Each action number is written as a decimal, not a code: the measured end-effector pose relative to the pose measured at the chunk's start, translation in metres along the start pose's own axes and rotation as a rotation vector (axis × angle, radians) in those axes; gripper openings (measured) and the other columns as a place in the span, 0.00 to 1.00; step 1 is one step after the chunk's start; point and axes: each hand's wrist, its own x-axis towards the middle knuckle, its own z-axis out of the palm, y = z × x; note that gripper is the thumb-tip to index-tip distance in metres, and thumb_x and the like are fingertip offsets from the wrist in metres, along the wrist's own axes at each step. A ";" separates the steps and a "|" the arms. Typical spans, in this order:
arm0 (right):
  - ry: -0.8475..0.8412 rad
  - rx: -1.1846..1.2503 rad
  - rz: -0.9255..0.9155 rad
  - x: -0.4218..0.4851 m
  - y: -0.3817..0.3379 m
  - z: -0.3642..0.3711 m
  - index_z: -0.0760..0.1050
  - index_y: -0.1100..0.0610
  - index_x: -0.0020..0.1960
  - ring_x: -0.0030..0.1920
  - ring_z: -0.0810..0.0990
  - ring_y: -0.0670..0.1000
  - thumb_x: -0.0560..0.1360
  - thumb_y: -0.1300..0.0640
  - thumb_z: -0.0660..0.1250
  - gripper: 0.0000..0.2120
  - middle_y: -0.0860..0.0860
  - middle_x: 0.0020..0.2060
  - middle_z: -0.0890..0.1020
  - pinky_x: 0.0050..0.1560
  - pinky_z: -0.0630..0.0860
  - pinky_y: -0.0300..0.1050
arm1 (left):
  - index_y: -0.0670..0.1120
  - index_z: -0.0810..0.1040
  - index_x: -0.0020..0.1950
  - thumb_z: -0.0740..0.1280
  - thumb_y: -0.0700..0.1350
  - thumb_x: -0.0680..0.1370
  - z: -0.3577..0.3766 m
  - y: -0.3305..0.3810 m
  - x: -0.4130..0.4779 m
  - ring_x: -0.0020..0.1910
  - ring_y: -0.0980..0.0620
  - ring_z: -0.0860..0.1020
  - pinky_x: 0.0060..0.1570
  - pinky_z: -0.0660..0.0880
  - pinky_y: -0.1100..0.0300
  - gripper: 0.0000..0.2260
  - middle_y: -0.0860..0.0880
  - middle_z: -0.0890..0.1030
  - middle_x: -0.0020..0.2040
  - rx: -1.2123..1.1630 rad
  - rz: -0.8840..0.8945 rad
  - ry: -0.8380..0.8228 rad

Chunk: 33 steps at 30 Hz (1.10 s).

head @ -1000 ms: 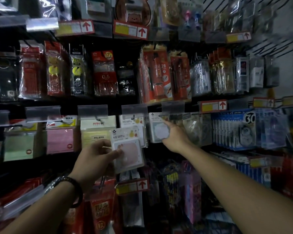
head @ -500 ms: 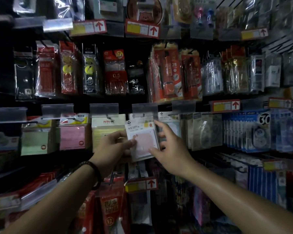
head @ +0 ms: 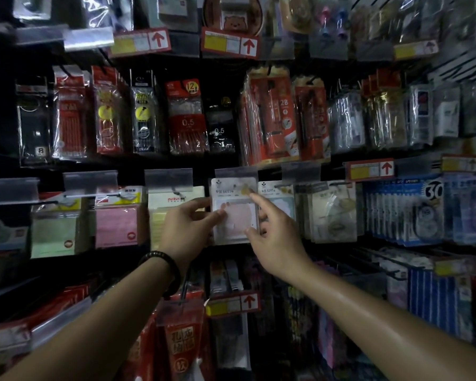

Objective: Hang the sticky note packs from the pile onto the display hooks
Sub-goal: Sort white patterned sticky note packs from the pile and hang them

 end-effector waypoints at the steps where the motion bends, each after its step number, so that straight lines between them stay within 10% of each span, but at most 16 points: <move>1: -0.009 -0.012 0.007 0.001 0.001 0.000 0.62 0.42 0.84 0.44 0.68 0.37 0.82 0.63 0.70 0.35 0.32 0.55 0.70 0.48 0.66 0.31 | 0.48 0.82 0.68 0.76 0.46 0.79 -0.001 -0.001 0.002 0.49 0.49 0.89 0.53 0.86 0.42 0.17 0.49 0.90 0.52 0.002 -0.014 -0.003; 8: -0.034 -0.121 0.048 0.015 0.017 0.010 0.58 0.40 0.85 0.37 0.61 0.36 0.82 0.62 0.70 0.38 0.36 0.40 0.63 0.37 0.62 0.28 | 0.53 0.80 0.72 0.73 0.54 0.81 -0.001 -0.006 0.006 0.44 0.55 0.87 0.47 0.86 0.51 0.19 0.54 0.88 0.49 0.475 0.140 0.063; 13: -0.066 -0.297 0.125 0.035 0.020 0.021 0.53 0.35 0.85 0.71 0.77 0.53 0.82 0.61 0.70 0.42 0.51 0.76 0.73 0.68 0.71 0.39 | 0.53 0.79 0.73 0.71 0.50 0.82 -0.001 -0.010 -0.011 0.42 0.63 0.82 0.34 0.76 0.73 0.19 0.60 0.84 0.44 0.646 0.188 -0.046; 16: -0.083 -0.337 0.149 0.040 0.018 0.026 0.51 0.30 0.83 0.65 0.81 0.54 0.82 0.62 0.70 0.44 0.54 0.76 0.73 0.71 0.77 0.47 | 0.54 0.83 0.68 0.71 0.50 0.82 -0.007 -0.014 -0.018 0.46 0.61 0.85 0.44 0.83 0.66 0.14 0.55 0.87 0.53 0.606 0.163 -0.100; 24: -0.060 -0.551 0.189 0.014 -0.002 0.014 0.44 0.21 0.79 0.38 0.81 0.53 0.85 0.47 0.67 0.39 0.51 0.51 0.76 0.33 0.81 0.49 | 0.50 0.89 0.57 0.72 0.45 0.83 -0.022 -0.016 -0.049 0.42 0.51 0.88 0.46 0.87 0.51 0.06 0.51 0.90 0.43 0.475 0.028 -0.276; 33: 0.156 -0.298 -0.147 -0.096 -0.001 0.005 0.79 0.49 0.71 0.44 0.78 0.46 0.82 0.54 0.69 0.17 0.48 0.48 0.78 0.46 0.78 0.41 | 0.47 0.87 0.51 0.70 0.49 0.84 -0.037 -0.057 -0.129 0.45 0.48 0.87 0.50 0.83 0.41 0.08 0.47 0.89 0.46 0.403 0.026 -0.364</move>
